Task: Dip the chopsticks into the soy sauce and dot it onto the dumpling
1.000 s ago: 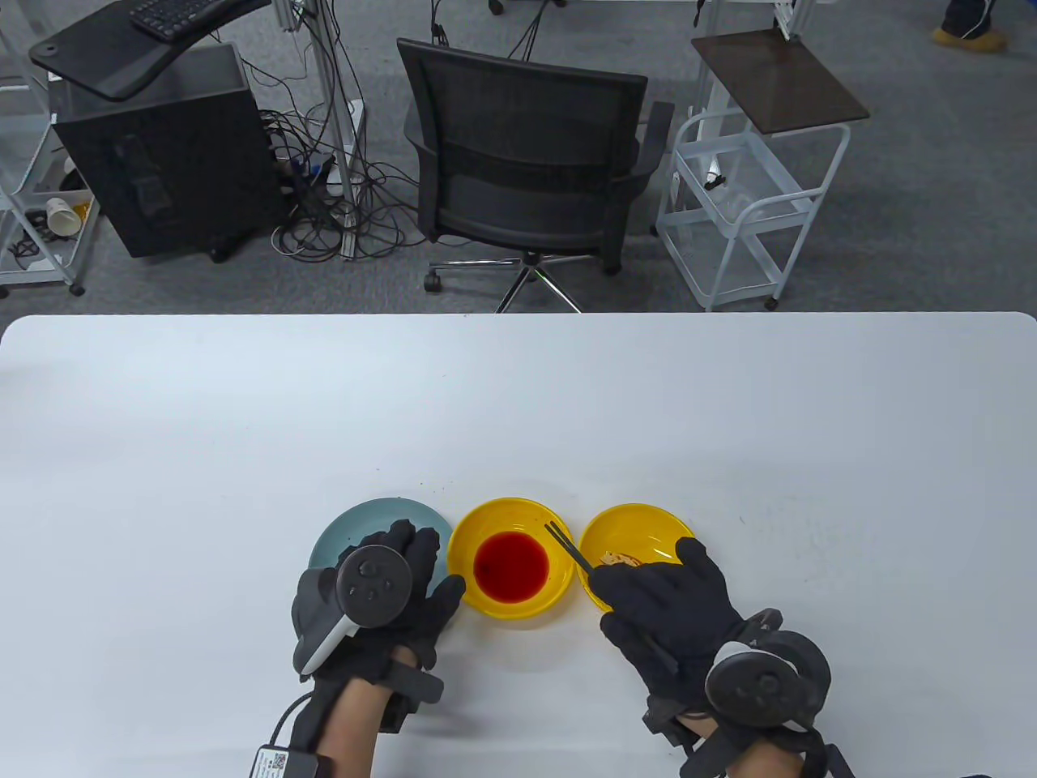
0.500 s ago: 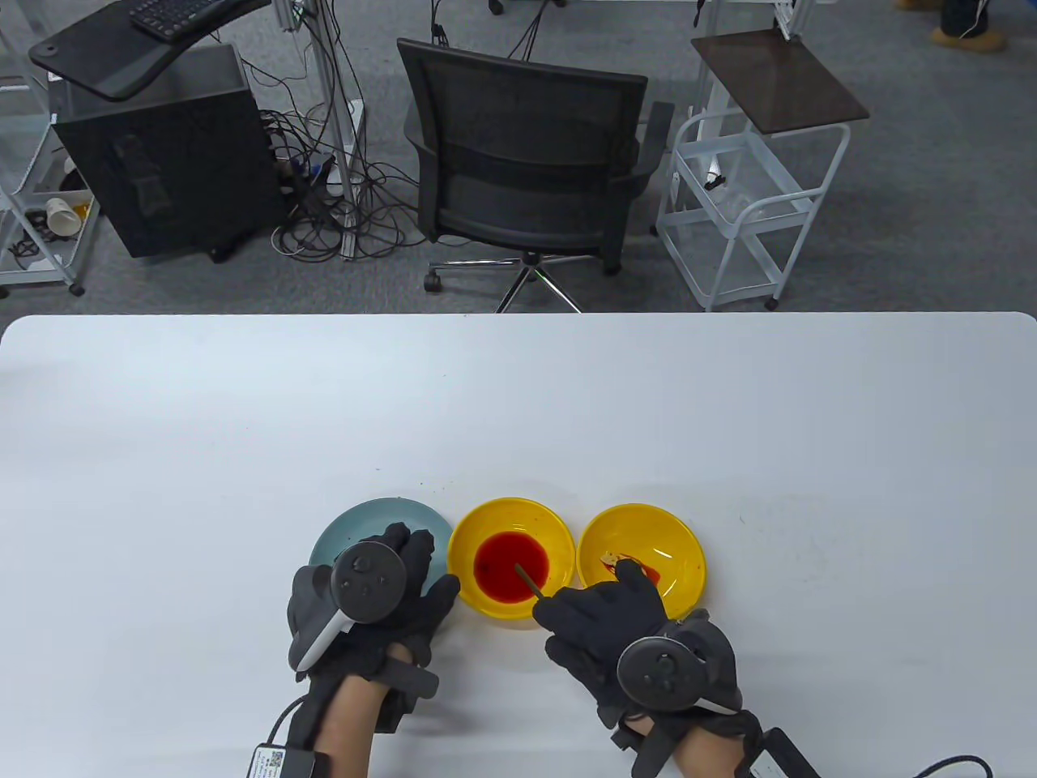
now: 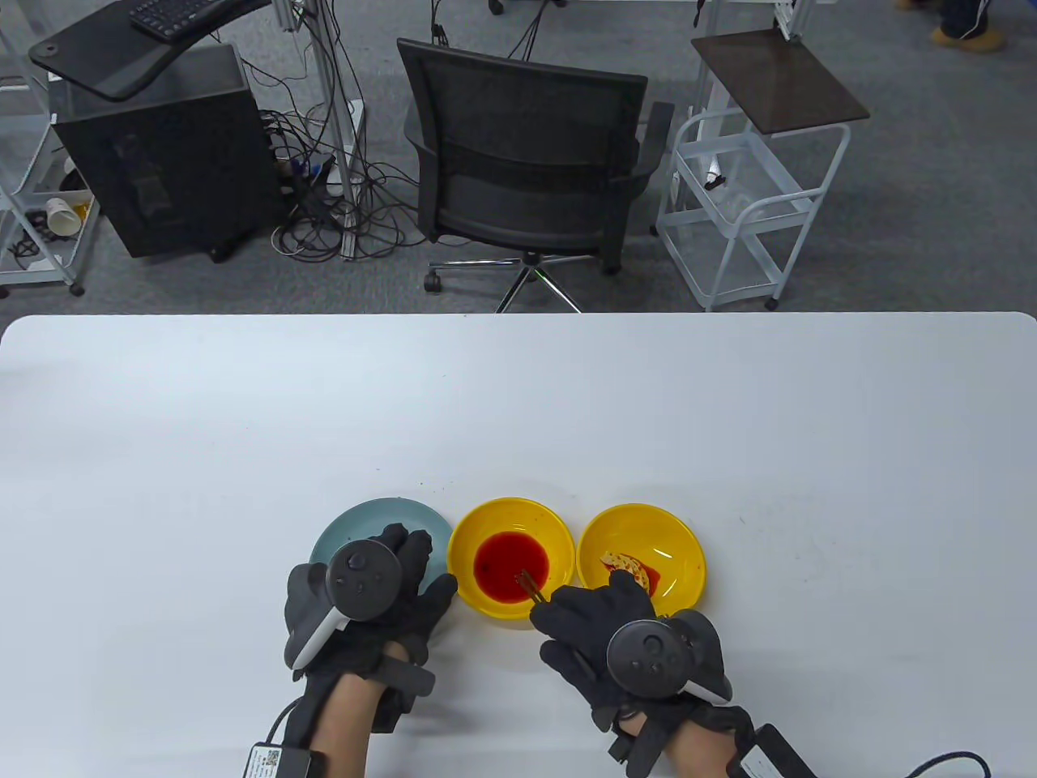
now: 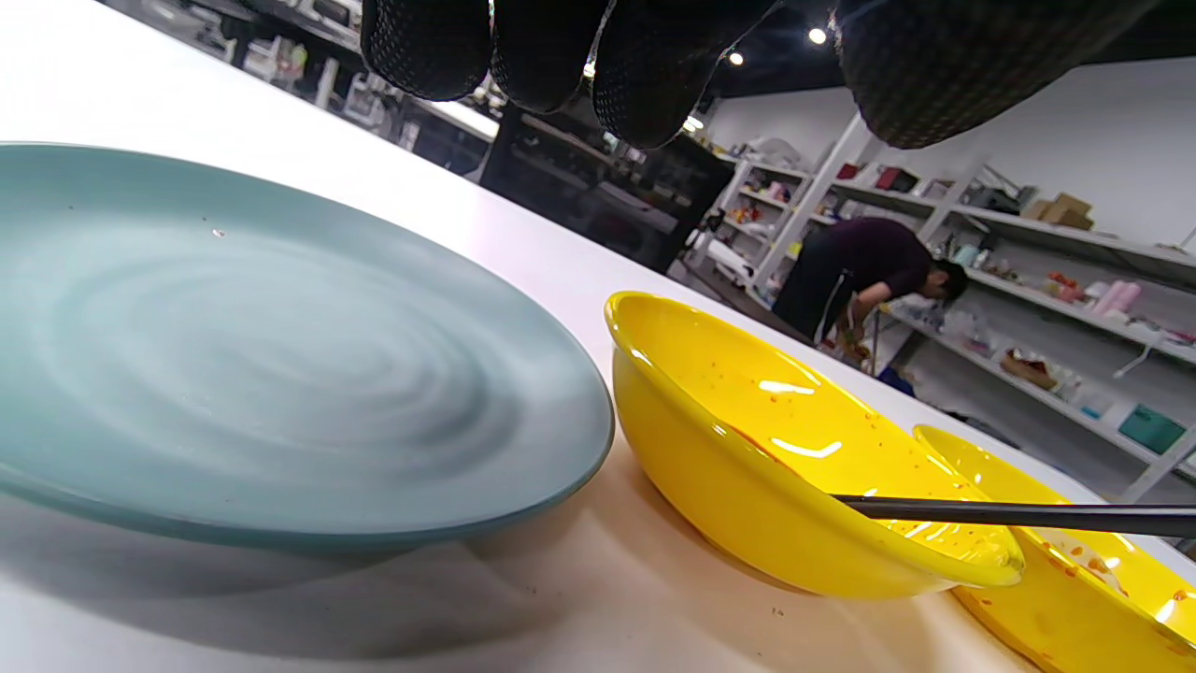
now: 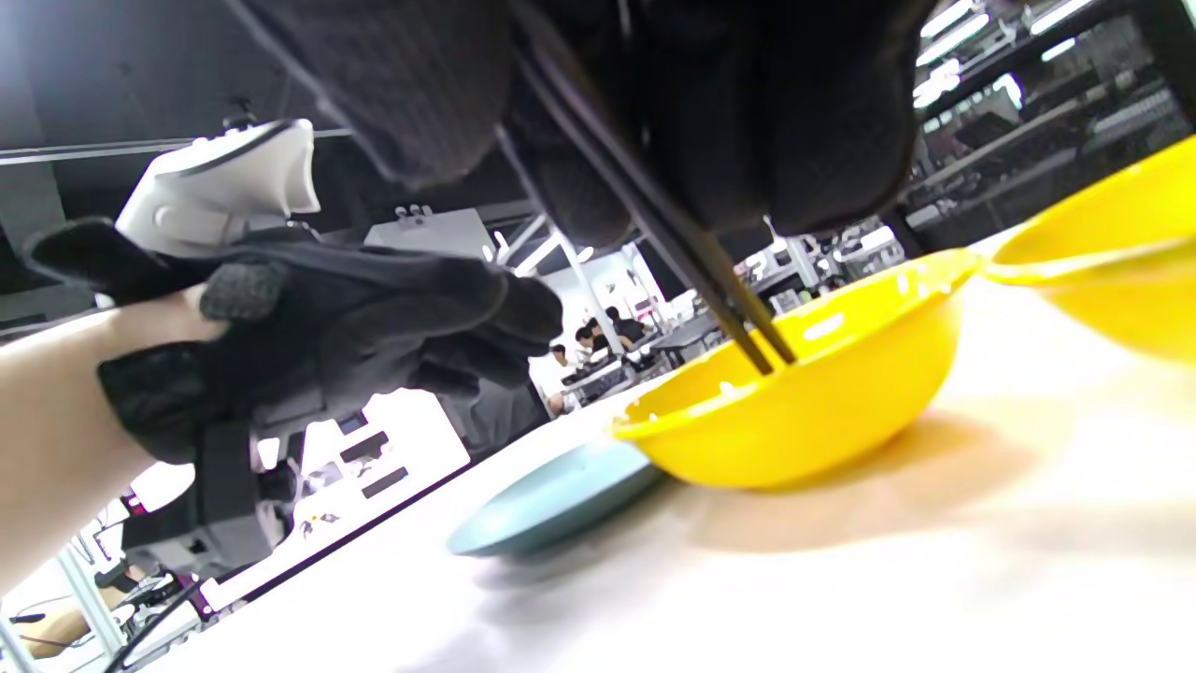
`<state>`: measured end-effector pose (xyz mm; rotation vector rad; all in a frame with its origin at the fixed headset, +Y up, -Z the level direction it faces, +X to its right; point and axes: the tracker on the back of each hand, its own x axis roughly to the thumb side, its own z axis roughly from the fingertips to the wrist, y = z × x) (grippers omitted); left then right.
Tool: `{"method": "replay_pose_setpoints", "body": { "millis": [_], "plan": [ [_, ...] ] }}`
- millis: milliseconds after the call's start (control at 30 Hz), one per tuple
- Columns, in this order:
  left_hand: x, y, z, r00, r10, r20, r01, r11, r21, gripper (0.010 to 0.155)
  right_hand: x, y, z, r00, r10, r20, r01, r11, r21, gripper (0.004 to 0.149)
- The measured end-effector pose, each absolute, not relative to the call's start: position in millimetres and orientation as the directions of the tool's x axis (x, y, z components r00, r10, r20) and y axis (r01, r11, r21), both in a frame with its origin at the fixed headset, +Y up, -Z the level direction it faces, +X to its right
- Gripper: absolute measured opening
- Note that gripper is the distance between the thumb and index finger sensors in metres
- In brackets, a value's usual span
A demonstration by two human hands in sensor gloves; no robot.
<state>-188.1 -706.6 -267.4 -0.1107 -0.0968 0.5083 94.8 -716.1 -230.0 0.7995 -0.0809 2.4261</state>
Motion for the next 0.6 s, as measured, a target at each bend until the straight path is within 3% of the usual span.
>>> {"method": "replay_pose_setpoints", "body": {
  "millis": [233, 600],
  "plan": [
    [-188.5, -708.7, -268.5, 0.868, 0.493, 0.061, -0.481, 0.865, -0.14, 0.076, 90.6, -717.9, -228.7, -0.663, 0.507, 0.551, -0.5, -0.847, 0.178, 0.057],
    [-183.4, -713.3, -271.9, 0.873, 0.485, 0.053, -0.471, 0.867, -0.162, 0.076, 92.5, -714.4, -228.3, -0.673, 0.489, 0.554, -0.51, -0.85, 0.131, 0.055]
  ]
}}
